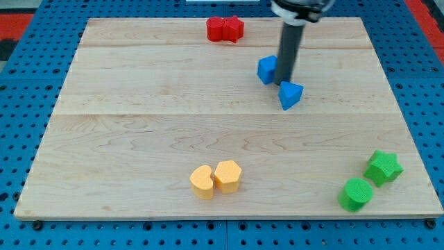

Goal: Move the blue triangle diagonally to the blue cube

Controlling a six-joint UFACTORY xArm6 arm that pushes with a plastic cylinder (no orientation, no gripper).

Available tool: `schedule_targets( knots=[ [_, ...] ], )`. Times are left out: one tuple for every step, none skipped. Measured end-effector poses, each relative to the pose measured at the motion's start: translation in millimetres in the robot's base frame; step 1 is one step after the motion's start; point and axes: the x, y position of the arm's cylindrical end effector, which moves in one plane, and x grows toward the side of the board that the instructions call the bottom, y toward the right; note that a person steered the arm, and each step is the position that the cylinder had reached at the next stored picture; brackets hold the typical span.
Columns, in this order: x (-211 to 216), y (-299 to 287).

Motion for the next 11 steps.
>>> schedule_targets(
  knots=[
    [-3, -1],
    [-2, 22],
    [-4, 15],
    [-23, 4],
    [-55, -81],
    [-37, -50],
    [-12, -92],
    [-42, -103],
    [-70, -103],
    [-83, -100],
    [-59, -4]
  ],
)
